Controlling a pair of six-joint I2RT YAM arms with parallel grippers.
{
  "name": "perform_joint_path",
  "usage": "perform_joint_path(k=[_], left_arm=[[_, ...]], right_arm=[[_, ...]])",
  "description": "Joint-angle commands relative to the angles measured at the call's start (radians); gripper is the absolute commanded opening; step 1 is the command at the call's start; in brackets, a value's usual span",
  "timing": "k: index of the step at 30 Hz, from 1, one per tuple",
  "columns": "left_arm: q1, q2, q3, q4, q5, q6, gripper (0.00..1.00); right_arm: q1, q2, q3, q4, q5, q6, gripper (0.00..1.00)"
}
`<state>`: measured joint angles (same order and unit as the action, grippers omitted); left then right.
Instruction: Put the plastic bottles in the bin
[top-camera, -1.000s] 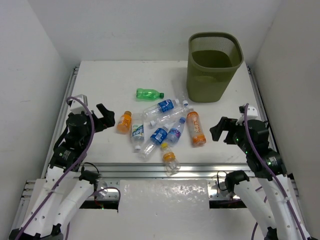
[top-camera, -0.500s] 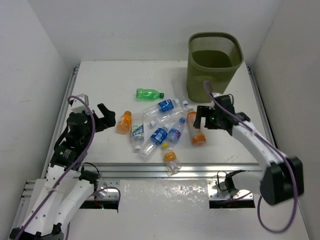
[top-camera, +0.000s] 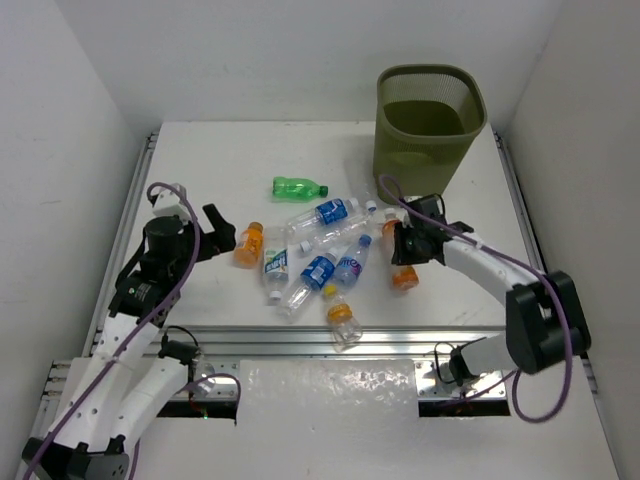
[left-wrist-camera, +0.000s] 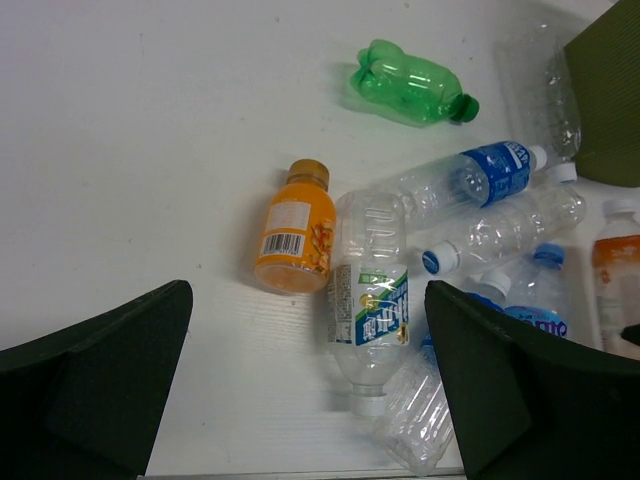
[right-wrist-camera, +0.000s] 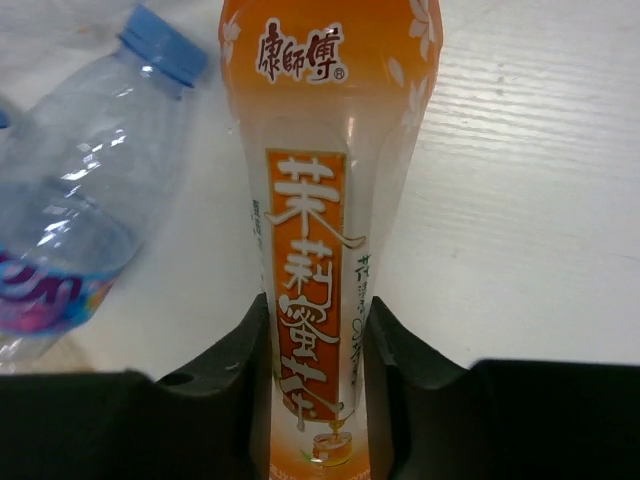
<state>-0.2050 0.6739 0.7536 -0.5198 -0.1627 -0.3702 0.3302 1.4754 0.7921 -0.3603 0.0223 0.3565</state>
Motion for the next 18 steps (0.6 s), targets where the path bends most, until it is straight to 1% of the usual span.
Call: perform_joint_path(k=[1, 2, 4, 5, 8, 9, 10, 11, 12, 13, 14, 16, 17, 18], left_arm=[[0.018, 0.024, 0.035, 0.037, 0.023, 0.014, 1.00], [0.019, 0.027, 0.035, 0.037, 0.025, 0.016, 1.00], [0.019, 0.033, 0.038, 0.038, 0.026, 0.016, 1.00], [0.019, 0.033, 0.036, 0.038, 0.026, 0.014, 1.00], [0.022, 0.035, 0.035, 0.037, 0.025, 0.013, 1.00], [0.022, 0.038, 0.035, 0.037, 0.023, 0.011, 1.00], [0.022, 0.039, 0.033, 0.037, 0.022, 0.010, 1.00], [0.022, 0.045, 0.035, 0.035, 0.022, 0.008, 1.00], [0.022, 0.050, 0.035, 0.035, 0.019, 0.007, 1.00], [0.022, 0.056, 0.035, 0.034, 0.017, 0.007, 1.00], [0.022, 0.068, 0.038, 0.029, 0.009, 0.005, 1.00], [0.022, 0.082, 0.039, 0.023, 0.005, 0.005, 1.00], [0.024, 0.096, 0.041, 0.024, 0.008, 0.005, 1.00], [0.023, 0.102, 0.039, 0.024, 0.012, 0.007, 1.00]], right_arm=[[0.004, -0.174, 0.005, -0.034, 0.039, -0.017, 0.21], [0.006, -0.261, 0.013, -0.052, 0.044, -0.017, 0.20], [0.009, -0.338, 0.061, -0.121, 0.042, -0.025, 0.20], [0.009, -0.404, 0.077, -0.135, 0.027, -0.027, 0.20], [0.009, -0.454, 0.208, -0.183, 0.044, -0.054, 0.20], [0.009, -0.457, 0.290, -0.190, 0.054, -0.066, 0.20], [0.010, -0.446, 0.339, -0.192, 0.074, -0.092, 0.20], [0.006, -0.408, 0.387, -0.190, 0.131, -0.108, 0.20], [-0.002, -0.380, 0.492, -0.186, 0.149, -0.131, 0.21], [-0.037, -0.347, 0.553, -0.184, 0.156, -0.134, 0.22], [-0.063, -0.273, 0.675, -0.190, 0.127, -0.133, 0.22], [-0.106, -0.198, 0.777, -0.160, 0.117, -0.151, 0.22], [-0.121, -0.154, 0.894, -0.141, 0.102, -0.159, 0.22], [-0.132, -0.050, 0.954, -0.140, 0.093, -0.181, 0.22]])
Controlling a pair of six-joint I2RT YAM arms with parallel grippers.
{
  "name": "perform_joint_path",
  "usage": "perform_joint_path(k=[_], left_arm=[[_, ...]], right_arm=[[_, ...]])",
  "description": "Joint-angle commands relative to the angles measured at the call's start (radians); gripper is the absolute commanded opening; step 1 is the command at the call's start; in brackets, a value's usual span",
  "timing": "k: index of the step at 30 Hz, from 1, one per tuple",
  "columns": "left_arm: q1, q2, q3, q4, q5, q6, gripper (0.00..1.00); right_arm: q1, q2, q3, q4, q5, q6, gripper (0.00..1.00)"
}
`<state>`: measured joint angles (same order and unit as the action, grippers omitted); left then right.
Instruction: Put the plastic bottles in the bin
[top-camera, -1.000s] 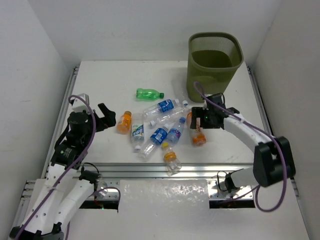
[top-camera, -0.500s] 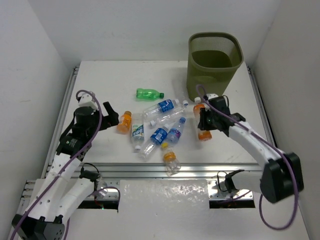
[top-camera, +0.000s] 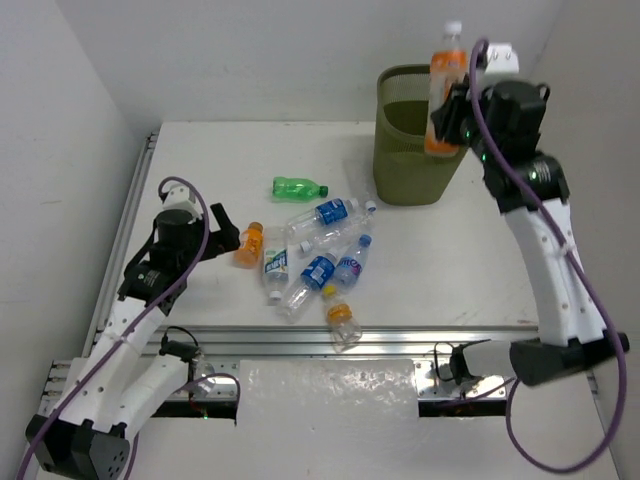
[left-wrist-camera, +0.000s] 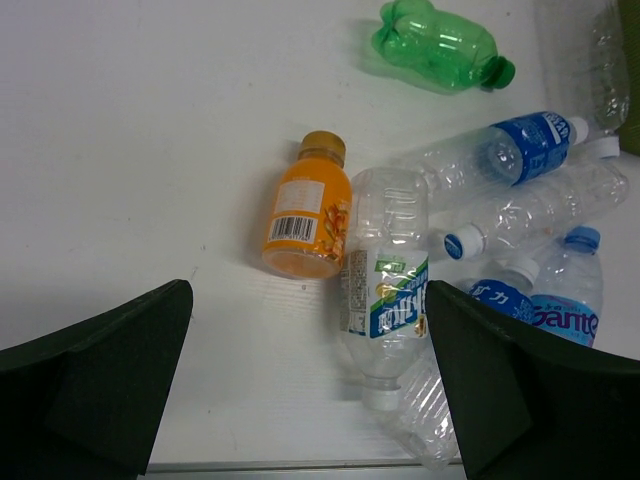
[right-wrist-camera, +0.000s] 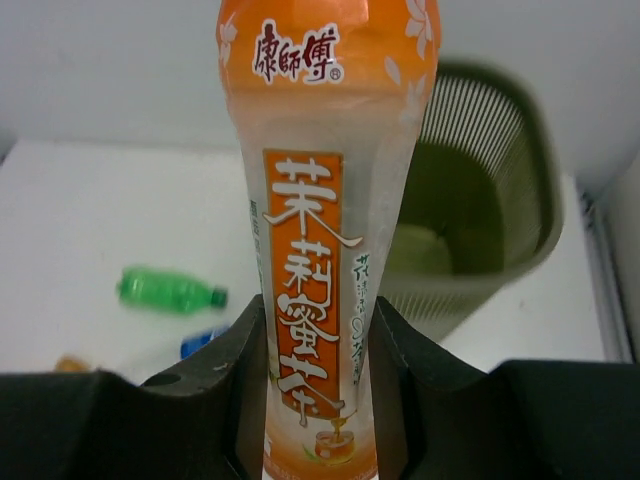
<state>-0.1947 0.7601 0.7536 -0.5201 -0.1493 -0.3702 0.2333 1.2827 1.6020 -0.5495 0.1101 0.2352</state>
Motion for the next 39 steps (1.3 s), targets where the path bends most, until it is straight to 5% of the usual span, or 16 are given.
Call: perform_joint_path(k=[1, 5, 9, 11, 12, 13, 14, 21, 31, 36, 39], left_arm=[[0.012, 0.025, 0.041, 0.023, 0.005, 0.007, 1.00], [0.012, 0.035, 0.039, 0.026, 0.025, 0.013, 1.00], [0.009, 0.025, 0.036, 0.032, 0.025, 0.011, 1.00], [0.009, 0.042, 0.038, 0.035, 0.036, 0.016, 1.00], [0.009, 0.068, 0.047, 0.032, 0.043, 0.020, 1.00], [0.009, 0.086, 0.055, 0.029, 0.048, 0.022, 1.00], [0.009, 0.109, 0.064, 0.025, 0.054, 0.022, 1.00], [0.006, 0.428, 0.223, -0.095, 0.060, -0.027, 1.00], [0.000, 0.803, 0.343, -0.130, 0.097, -0.003, 0.97], [0.009, 0.961, 0.359, -0.129, 0.109, 0.011, 0.82], [0.026, 0.995, 0.355, -0.126, 0.082, 0.007, 0.60]], right_arm=[[-0.051, 0.197, 0.209, 0.056, -0.001, -0.072, 0.23], [-0.112, 0.449, 0.554, 0.046, -0.041, -0.102, 0.25], [-0.170, 0.604, 0.659, 0.048, -0.105, -0.079, 0.37], [-0.177, 0.616, 0.603, 0.089, -0.136, -0.074, 0.55], [-0.177, 0.604, 0.560, 0.118, -0.159, -0.071, 0.81], [-0.177, 0.600, 0.549, 0.126, -0.164, -0.063, 0.81], [-0.177, 0.595, 0.544, 0.131, -0.170, -0.056, 0.99], [-0.177, 0.466, 0.509, 0.076, -0.237, 0.024, 0.99], [-0.161, 0.202, 0.061, 0.172, -0.501, 0.165, 0.99], [-0.114, 0.118, -0.065, 0.207, -0.526, 0.147, 0.99], [-0.095, 0.089, -0.111, 0.215, -0.526, 0.139, 0.99]])
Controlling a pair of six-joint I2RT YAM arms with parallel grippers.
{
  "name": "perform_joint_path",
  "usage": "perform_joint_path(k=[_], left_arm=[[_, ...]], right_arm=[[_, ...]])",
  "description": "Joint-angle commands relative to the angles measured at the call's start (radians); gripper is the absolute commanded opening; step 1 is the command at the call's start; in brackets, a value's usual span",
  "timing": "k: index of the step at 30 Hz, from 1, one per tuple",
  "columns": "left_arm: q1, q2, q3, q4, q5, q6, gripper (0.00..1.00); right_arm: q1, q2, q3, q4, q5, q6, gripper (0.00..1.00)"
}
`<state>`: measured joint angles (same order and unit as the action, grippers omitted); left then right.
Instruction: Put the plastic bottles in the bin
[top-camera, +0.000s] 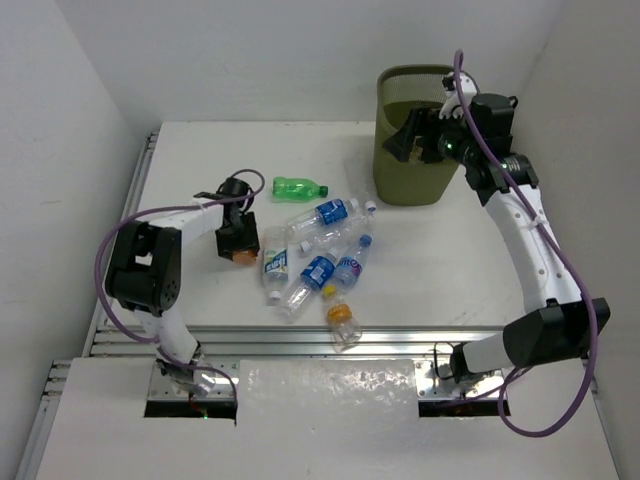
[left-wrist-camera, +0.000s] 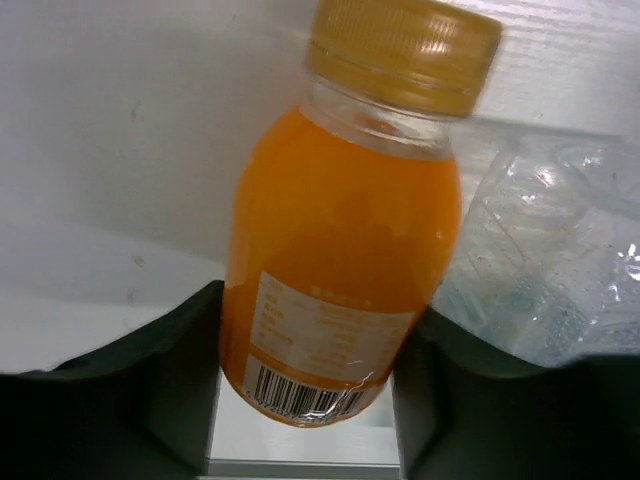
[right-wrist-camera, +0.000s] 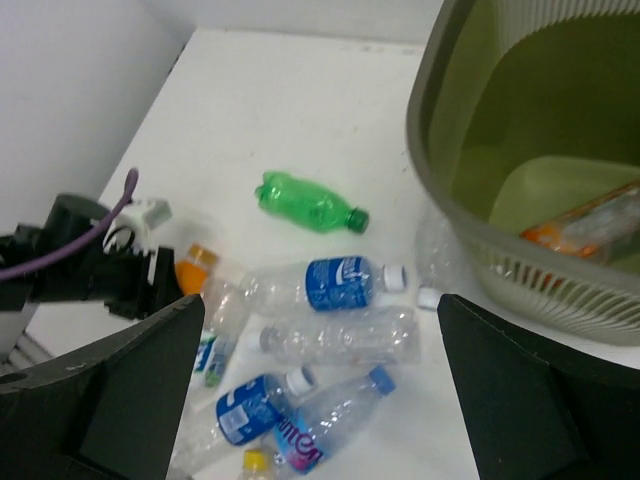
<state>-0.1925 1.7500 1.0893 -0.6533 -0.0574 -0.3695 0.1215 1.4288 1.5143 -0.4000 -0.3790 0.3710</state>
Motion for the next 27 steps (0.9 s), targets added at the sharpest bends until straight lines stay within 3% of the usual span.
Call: perform_joint_path(k=[1, 4, 8, 10, 11, 12, 13, 15, 16, 17, 19, 22, 27], left_arm=[[0.039, 0.011, 0.021, 0.007, -0.013, 0.006, 0.40], [0.045, -0.027, 0.024, -0.015, -0.050, -0.009, 0.05], [-0.014, -0.246, 0.003, -0.008, -0.125, -0.048, 0.00], [-0.074, -0.436, -0.043, 0.097, -0.050, -0.022, 0.00], [-0.087, -0.495, -0.069, 0.153, 0.106, -0.013, 0.00], [-0.097, -0.608, -0.133, 0.285, 0.201, -0.006, 0.00], [-0.097, -0.656, -0.162, 0.350, 0.390, -0.019, 0.00], [-0.099, -0.740, -0.239, 0.557, 0.581, -0.084, 0.00], [-0.102, -0.753, -0.255, 0.613, 0.707, -0.121, 0.00], [-0.108, -0.759, -0.276, 0.733, 0.759, -0.153, 0.00], [-0.120, -0.750, -0.281, 0.803, 0.838, -0.230, 0.00], [-0.157, -0.725, -0.261, 0.865, 0.870, -0.266, 0.00], [-0.200, -0.689, -0.244, 0.912, 0.872, -0.292, 0.00]], right_arm=[[0.023, -0.065, -0.037, 0.072, -0.041, 0.005, 0.99], [0.050, -0.091, -0.097, 0.096, -0.072, 0.016, 0.99], [0.159, -0.116, -0.245, 0.230, -0.177, 0.064, 0.99], [0.225, -0.117, -0.327, 0.376, -0.352, 0.152, 0.99], [0.243, -0.114, -0.424, 0.612, -0.409, 0.290, 0.99], [0.274, -0.101, -0.471, 0.727, -0.470, 0.357, 0.99], [0.292, -0.088, -0.518, 0.894, -0.483, 0.412, 0.99], [0.341, -0.056, -0.511, 0.925, -0.465, 0.450, 0.99], [0.358, -0.048, -0.487, 0.900, -0.450, 0.435, 0.99], [0.381, -0.042, -0.476, 0.892, -0.437, 0.409, 0.99], [0.391, -0.027, -0.462, 0.929, -0.440, 0.410, 0.99], [0.392, -0.022, -0.473, 1.026, -0.466, 0.473, 0.99], [0.391, -0.036, -0.473, 1.041, -0.471, 0.467, 0.99]])
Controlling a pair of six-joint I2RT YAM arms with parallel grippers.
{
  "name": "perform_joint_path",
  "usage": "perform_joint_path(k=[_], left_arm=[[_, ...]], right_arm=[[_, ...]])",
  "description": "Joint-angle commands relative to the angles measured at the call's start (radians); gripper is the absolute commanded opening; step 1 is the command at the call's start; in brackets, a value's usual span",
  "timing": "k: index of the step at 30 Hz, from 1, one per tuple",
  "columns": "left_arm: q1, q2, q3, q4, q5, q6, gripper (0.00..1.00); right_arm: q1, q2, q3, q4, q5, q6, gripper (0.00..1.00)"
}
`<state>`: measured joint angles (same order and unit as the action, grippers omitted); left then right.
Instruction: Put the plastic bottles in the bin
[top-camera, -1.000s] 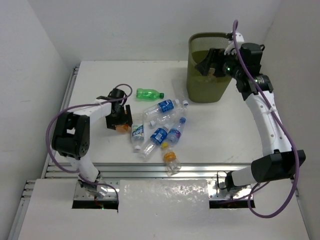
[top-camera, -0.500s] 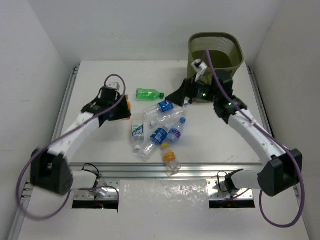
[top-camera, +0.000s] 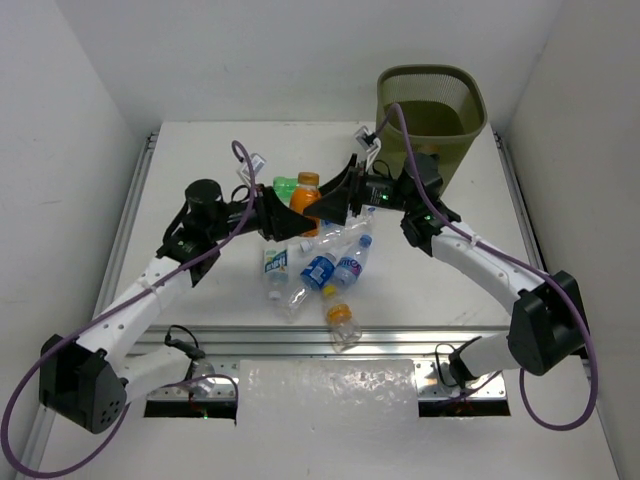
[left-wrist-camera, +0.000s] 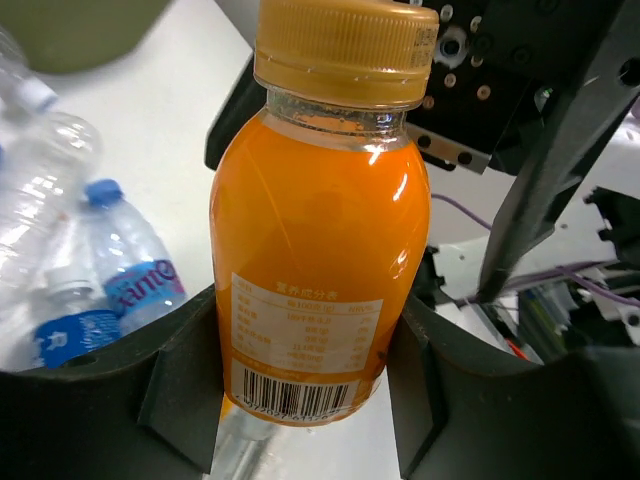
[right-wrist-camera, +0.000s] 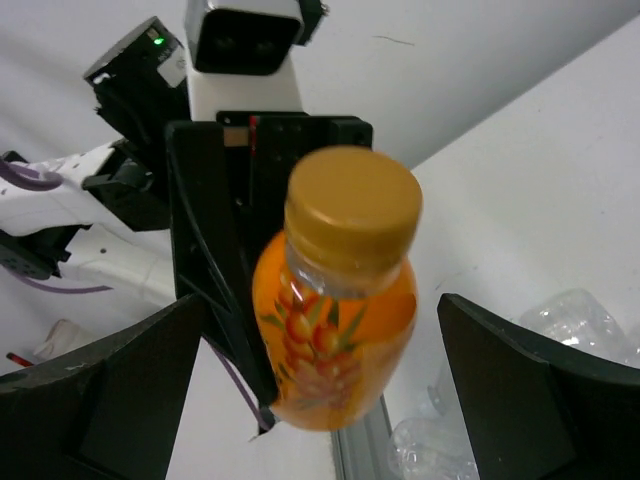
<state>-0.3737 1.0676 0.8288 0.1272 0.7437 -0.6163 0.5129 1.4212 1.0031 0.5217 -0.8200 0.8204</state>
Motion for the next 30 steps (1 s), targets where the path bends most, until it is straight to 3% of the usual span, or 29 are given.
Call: perform_joint_path(k=[1, 3, 4, 6, 7, 8, 9, 10, 11, 13, 14, 15, 19, 22, 24, 25, 27, 30], left_arm=[[-0.024, -0.003, 0.016, 0.141, 0.072, -0.049, 0.00], [-0.039, 0.008, 0.013, 0.179, 0.082, -0.066, 0.00], [-0.045, 0.009, 0.016, 0.187, 0.082, -0.069, 0.00], [-0.059, 0.014, 0.032, 0.192, 0.079, -0.069, 0.16], [-0.062, 0.015, 0.039, 0.183, 0.071, -0.062, 0.22], [-0.064, 0.014, 0.055, 0.154, 0.062, -0.042, 0.42], [-0.064, 0.009, 0.064, 0.128, 0.050, -0.028, 0.58], [-0.064, 0.005, 0.075, 0.085, -0.019, -0.008, 0.72], [-0.064, -0.010, 0.107, -0.043, -0.080, 0.018, 0.98], [-0.065, -0.026, 0.141, -0.226, -0.362, 0.073, 1.00], [-0.065, -0.032, 0.168, -0.394, -0.483, 0.072, 1.00], [-0.065, -0.031, 0.177, -0.466, -0.674, 0.061, 1.00], [-0.064, -0.031, 0.121, -0.577, -0.868, 0.023, 1.00], [-0.065, -0.014, 0.104, -0.610, -0.912, -0.010, 1.00], [-0.067, 0.005, 0.092, -0.623, -0.923, -0.022, 1.00], [-0.073, 0.020, 0.083, -0.623, -0.929, -0.022, 1.00], [-0.083, 0.043, 0.082, -0.633, -0.941, -0.022, 1.00], [-0.111, 0.112, 0.095, -0.669, -0.964, -0.003, 1.00]], right_arm=[[-0.001, -0.027, 0.046, 0.116, -0.036, 0.020, 0.99], [-0.001, -0.015, 0.061, 0.103, -0.050, 0.020, 0.87], [-0.001, -0.005, 0.066, 0.098, -0.056, 0.017, 0.75], [-0.001, 0.002, 0.078, 0.081, -0.065, 0.010, 0.44], [-0.001, 0.005, 0.081, 0.081, -0.071, 0.003, 0.35], [-0.001, 0.005, 0.084, 0.080, -0.074, 0.002, 0.08], [-0.005, -0.002, 0.088, 0.061, -0.061, -0.004, 0.00], [-0.011, -0.013, 0.092, 0.045, -0.048, -0.032, 0.00], [-0.043, -0.027, 0.098, 0.017, -0.033, -0.050, 0.00], [-0.097, -0.079, 0.149, -0.137, 0.095, -0.117, 0.00], [-0.153, -0.091, 0.182, -0.226, 0.166, -0.157, 0.00], [-0.178, -0.096, 0.278, -0.408, 0.340, -0.197, 0.00], [-0.284, 0.014, 0.569, -0.692, 0.666, -0.389, 0.00], [-0.342, 0.173, 0.793, -0.811, 0.804, -0.429, 0.03], [-0.419, 0.310, 0.949, -0.890, 0.803, -0.397, 0.07], [-0.468, 0.346, 1.009, -0.911, 0.774, -0.386, 0.22], [-0.500, 0.404, 1.048, -0.933, 0.772, -0.354, 0.76], [-0.537, 0.479, 1.124, -0.997, 0.782, -0.356, 0.99]])
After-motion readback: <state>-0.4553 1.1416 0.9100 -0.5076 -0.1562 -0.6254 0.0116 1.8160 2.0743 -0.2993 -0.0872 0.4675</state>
